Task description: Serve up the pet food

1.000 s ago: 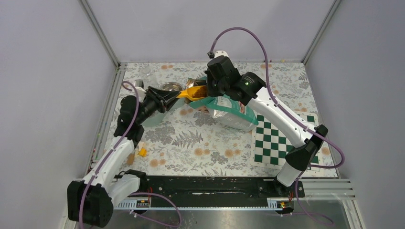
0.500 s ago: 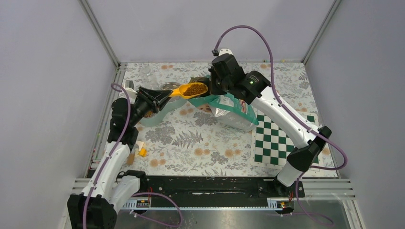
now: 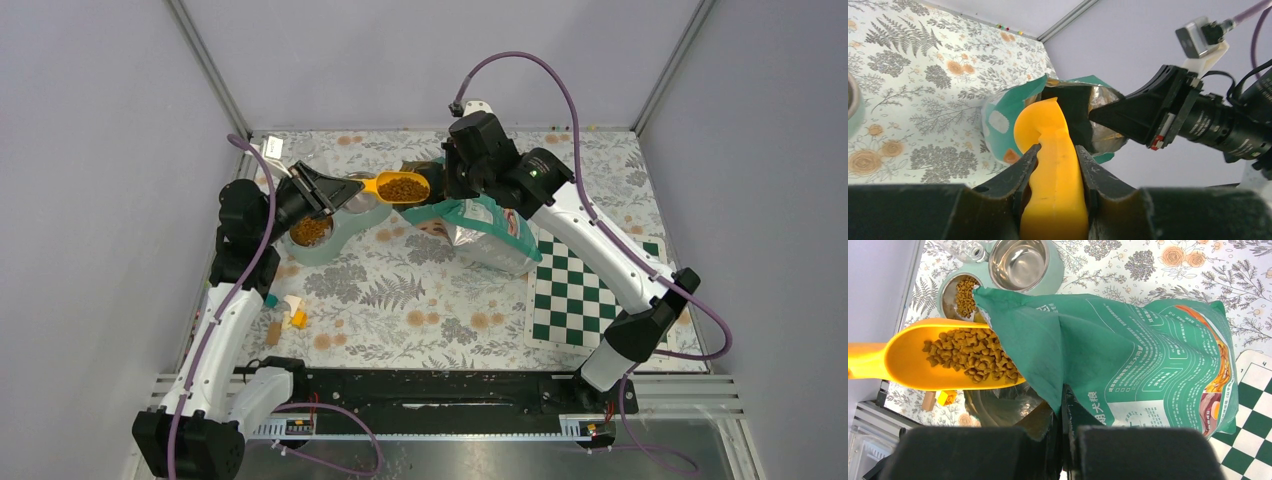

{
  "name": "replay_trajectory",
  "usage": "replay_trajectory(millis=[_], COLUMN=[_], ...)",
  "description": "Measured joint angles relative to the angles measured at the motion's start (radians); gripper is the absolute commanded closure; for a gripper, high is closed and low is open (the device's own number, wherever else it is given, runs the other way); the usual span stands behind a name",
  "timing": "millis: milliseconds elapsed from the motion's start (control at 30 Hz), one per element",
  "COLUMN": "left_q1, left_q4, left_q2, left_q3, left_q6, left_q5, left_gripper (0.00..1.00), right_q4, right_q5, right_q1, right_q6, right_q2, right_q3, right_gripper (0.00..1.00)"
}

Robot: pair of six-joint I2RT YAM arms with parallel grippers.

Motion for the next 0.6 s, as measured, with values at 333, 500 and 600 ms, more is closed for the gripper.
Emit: replay_trajectory(millis=[333, 500, 600], left_q1=[0.000, 0.000, 0.000], left_q4=[-0.014, -0.002, 0.003], left_q2=[0.000, 0.001, 0.009], left_q3=[0.000, 0.001, 0.011], left_q6=[0.093, 0.122, 0.144], left_q5=[0.016, 0.028, 0.035], left_gripper=[1.00, 1.00, 1.00], right_q4=[-0.006, 0.002, 0.018], right_q5=[-0.002, -0.003, -0.009], right_q1=[0.000, 0.000, 0.000], right_q6=[0.003, 0.003, 0.003], right_q2=[-0.008, -0.016, -0.021], right_q3=[-0.004, -0.016, -0.031], right_gripper=[1.00, 1.00, 1.00])
